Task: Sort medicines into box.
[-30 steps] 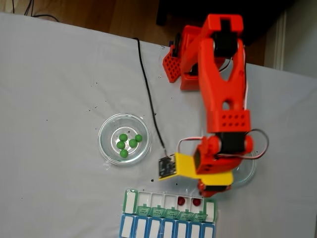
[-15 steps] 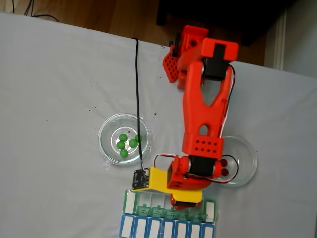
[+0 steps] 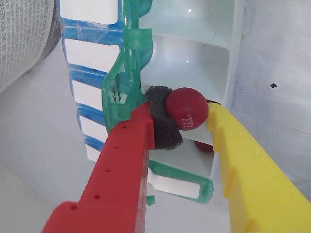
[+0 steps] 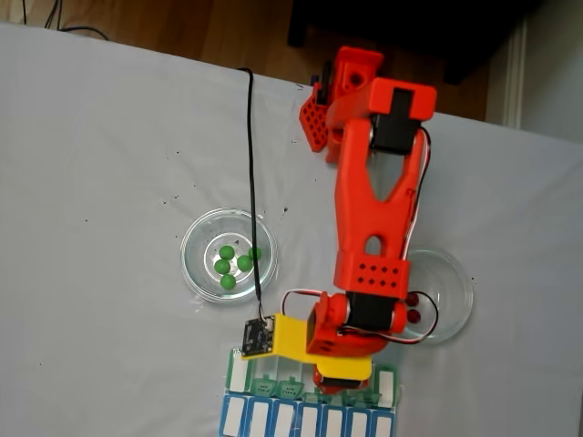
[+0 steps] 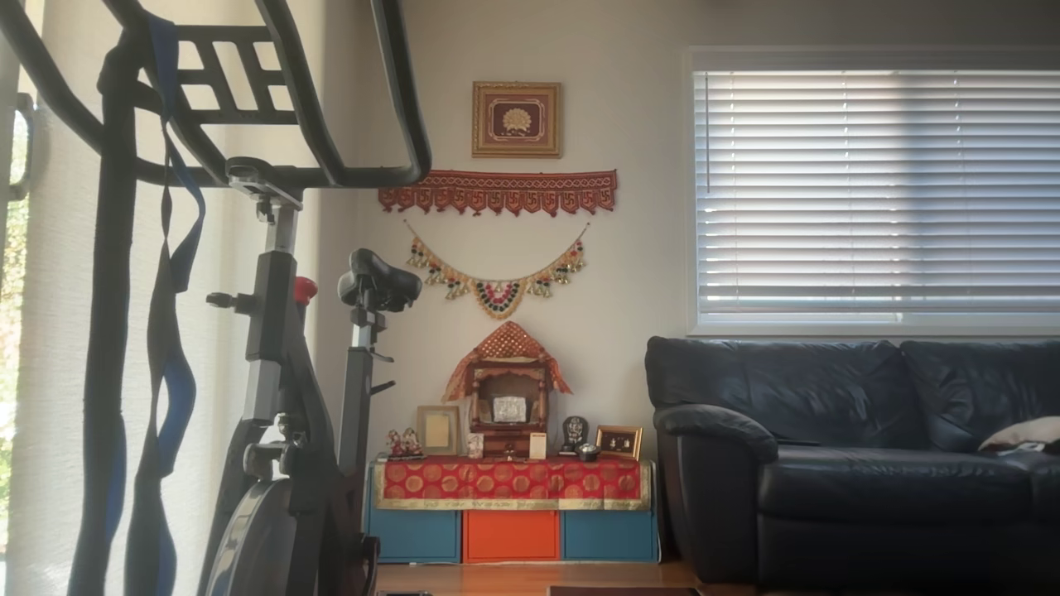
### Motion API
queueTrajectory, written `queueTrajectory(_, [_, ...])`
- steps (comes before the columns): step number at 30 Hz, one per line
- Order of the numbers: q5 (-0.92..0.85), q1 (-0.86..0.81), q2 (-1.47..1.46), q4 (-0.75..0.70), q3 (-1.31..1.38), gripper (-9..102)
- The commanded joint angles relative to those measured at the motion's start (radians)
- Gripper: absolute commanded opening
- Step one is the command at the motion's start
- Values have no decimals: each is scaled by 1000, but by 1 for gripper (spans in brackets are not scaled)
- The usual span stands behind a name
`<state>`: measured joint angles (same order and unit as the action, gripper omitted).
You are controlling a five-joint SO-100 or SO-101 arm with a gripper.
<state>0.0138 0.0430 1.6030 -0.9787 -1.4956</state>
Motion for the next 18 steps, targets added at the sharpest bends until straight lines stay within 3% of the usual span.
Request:
queueTrajectory(1, [-20,-29,6,5,118,1])
queueTrajectory(18, [-41,-86,-21,-58,192,1])
